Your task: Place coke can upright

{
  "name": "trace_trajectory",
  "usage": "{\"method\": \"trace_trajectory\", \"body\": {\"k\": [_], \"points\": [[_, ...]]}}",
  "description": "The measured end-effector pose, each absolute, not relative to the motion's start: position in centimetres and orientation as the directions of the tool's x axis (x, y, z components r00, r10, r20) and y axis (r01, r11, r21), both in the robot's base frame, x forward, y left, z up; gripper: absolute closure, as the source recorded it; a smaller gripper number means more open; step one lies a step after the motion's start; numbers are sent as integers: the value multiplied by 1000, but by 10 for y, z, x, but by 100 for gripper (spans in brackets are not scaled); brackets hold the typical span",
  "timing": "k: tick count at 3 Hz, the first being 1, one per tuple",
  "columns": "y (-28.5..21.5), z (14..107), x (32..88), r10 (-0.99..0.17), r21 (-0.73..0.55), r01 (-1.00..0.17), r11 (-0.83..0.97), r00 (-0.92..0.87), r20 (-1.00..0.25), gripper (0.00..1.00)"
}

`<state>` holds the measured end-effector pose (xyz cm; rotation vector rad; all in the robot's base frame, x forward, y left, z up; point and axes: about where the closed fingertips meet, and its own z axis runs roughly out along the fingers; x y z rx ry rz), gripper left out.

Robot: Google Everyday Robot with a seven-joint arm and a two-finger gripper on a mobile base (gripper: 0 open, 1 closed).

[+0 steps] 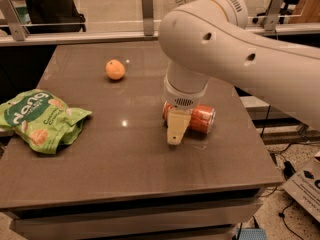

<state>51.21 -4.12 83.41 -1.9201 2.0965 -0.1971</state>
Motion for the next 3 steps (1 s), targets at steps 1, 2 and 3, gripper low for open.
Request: {"method": "trace_trajectory", "body": {"k": [1, 2, 3], "points": [[-51, 837, 521, -989, -285, -951, 117, -85, -122, 38], [-59, 835, 521, -986, -261, -956, 136, -106, -129, 62], [-62, 836, 520, -982, -236, -960, 151, -117, -151, 85]]}}
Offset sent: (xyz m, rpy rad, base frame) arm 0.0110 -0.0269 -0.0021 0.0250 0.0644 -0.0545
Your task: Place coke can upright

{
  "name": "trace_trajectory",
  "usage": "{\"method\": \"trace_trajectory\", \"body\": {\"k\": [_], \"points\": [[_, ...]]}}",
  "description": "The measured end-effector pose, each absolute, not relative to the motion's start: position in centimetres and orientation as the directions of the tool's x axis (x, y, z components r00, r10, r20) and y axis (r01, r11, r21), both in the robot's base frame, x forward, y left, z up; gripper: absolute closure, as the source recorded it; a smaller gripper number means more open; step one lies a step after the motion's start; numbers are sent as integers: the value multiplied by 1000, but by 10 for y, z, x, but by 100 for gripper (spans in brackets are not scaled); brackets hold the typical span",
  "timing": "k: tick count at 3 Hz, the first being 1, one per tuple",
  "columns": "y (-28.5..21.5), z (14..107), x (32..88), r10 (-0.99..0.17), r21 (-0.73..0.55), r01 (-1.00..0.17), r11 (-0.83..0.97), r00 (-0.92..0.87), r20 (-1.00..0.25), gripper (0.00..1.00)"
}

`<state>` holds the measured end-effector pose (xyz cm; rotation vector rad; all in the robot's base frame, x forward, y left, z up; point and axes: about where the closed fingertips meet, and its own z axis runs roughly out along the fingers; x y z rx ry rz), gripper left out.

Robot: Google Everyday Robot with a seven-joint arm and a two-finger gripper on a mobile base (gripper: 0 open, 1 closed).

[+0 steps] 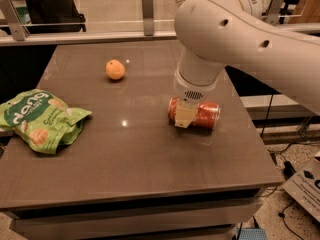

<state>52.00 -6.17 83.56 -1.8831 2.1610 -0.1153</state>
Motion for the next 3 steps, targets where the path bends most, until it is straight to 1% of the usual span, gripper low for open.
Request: {"method": "trace_trajectory", "body": {"k": [1, 2, 3], "points": [[-55, 849, 520, -971, -225, -962, 155, -107, -213, 100], [-42, 884, 522, -933, -219, -963, 157, -71, -354, 100], [-32, 919, 520, -848, -206, -964, 166, -32, -530, 100]]}}
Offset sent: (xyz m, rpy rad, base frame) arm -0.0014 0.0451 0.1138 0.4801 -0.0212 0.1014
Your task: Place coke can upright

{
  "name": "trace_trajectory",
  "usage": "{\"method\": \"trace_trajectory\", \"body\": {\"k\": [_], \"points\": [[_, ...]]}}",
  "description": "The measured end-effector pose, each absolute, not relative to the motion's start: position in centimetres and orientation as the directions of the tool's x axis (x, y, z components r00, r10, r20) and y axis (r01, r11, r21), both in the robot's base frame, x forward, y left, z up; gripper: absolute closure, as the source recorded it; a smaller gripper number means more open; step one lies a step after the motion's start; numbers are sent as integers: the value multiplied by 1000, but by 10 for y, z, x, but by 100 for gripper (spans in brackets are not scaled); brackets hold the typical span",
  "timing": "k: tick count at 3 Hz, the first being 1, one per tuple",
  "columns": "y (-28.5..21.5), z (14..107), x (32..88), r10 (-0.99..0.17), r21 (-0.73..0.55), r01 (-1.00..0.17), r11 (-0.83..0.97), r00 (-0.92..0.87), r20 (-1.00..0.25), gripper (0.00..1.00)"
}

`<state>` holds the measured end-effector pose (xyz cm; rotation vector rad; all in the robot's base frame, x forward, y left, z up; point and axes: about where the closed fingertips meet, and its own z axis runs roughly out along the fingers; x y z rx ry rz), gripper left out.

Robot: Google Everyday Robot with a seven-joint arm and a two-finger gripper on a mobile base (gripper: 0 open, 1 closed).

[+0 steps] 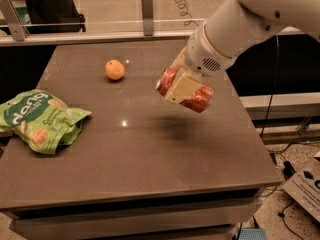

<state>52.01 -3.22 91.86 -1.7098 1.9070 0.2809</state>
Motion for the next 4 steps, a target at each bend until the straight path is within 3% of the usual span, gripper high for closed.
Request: {"method": "trace_trajectory", "body": {"k": [2, 4], "points": [[-32, 944, 519, -557, -120, -965, 233, -31, -830, 100], [-45, 962, 517, -187, -24, -961, 276, -29, -982, 100]]}}
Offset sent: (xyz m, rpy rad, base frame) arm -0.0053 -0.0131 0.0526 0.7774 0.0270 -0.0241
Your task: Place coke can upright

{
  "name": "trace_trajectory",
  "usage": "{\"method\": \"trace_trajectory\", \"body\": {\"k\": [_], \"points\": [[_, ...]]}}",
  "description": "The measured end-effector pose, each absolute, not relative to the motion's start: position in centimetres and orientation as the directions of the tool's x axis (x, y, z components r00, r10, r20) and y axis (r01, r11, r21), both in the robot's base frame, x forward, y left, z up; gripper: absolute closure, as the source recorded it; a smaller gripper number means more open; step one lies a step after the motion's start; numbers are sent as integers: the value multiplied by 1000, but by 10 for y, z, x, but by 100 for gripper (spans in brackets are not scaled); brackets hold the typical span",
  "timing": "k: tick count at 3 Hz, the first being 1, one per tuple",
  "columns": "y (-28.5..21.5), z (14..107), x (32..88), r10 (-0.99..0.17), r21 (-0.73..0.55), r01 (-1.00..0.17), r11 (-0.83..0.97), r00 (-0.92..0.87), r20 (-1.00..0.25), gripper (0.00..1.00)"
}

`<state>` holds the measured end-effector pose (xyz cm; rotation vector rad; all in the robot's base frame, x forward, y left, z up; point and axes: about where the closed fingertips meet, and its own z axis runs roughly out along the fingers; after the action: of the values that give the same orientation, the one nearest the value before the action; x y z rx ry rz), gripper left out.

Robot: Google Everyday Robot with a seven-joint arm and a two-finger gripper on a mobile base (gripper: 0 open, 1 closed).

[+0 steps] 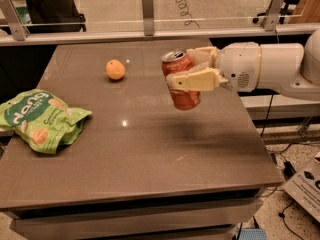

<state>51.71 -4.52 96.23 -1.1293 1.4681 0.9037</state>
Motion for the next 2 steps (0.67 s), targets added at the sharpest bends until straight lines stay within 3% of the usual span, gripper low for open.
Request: {"method": "trace_trajectory", "body": {"k": [2], "points": [[-76, 944, 514, -52, -30, -961, 274, 16, -999, 100]]}}
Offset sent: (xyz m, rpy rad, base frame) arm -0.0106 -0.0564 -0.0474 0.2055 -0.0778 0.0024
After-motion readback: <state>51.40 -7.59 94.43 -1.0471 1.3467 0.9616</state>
